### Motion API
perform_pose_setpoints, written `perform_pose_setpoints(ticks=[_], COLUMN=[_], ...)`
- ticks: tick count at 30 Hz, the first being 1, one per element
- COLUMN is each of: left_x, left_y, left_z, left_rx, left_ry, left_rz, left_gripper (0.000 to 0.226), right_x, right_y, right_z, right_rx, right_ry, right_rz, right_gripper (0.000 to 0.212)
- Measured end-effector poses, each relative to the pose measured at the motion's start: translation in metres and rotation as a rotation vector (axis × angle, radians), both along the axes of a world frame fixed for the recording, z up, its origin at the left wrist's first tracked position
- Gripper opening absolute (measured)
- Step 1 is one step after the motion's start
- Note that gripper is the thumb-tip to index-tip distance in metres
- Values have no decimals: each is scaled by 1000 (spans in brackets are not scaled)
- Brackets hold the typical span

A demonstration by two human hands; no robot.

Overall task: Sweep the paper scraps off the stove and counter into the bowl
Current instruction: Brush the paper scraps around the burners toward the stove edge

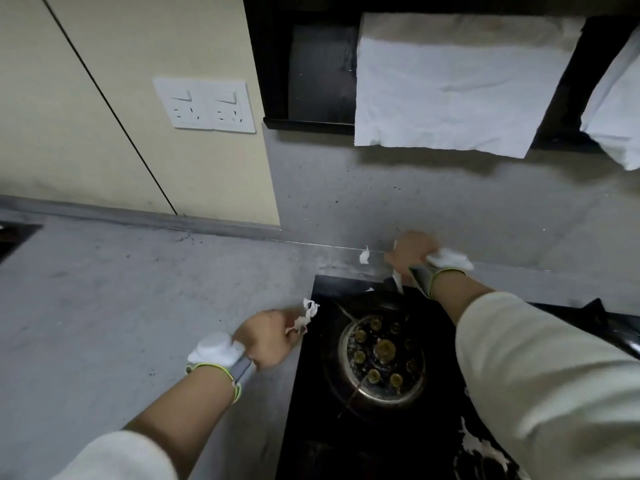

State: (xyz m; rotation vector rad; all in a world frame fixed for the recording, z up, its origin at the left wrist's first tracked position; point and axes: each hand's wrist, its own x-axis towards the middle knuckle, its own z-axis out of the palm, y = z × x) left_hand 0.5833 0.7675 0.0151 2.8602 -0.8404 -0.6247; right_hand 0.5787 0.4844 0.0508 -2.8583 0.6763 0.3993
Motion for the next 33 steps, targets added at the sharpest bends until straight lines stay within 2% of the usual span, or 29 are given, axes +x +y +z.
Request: perform_pose_setpoints(ticks=[4, 7, 11, 14, 16, 21, 26, 29, 33], left_x=[15, 32, 52, 59, 63, 55, 60, 64, 67], left_y=[16, 28, 42, 46, 49, 46, 48, 54, 58], left_z=[-12, -27, -48, -63, -80, -83, -91, -99, -104], left_rx=[25, 41, 4, 37, 74, 183, 213, 183, 151], left_ry=[38, 88, 162, 260, 250, 264, 325, 328, 330], left_rz=[-8, 5, 45, 63, 33, -12, -24, -61, -88], left_gripper=[43, 49, 60, 64, 63, 61, 78, 86, 90], right_x=[27, 31, 24, 21, 19, 12, 22, 27, 15], right_y=[13, 31, 57, 48, 35, -5, 8, 31, 68], right_z=[2, -8, -6, -1, 1, -18, -47, -54, -45], right_rx=[156, 264, 504, 535, 520, 203, 129, 215, 562], right_ry=[-4, -133, -155, -185, -237, -309, -308, -330, -316], right_rz=[-12, -51, -128, -221, -324, -452, -440, -421, -279], right_gripper=[39, 45, 41, 36, 34, 33, 29, 29, 26])
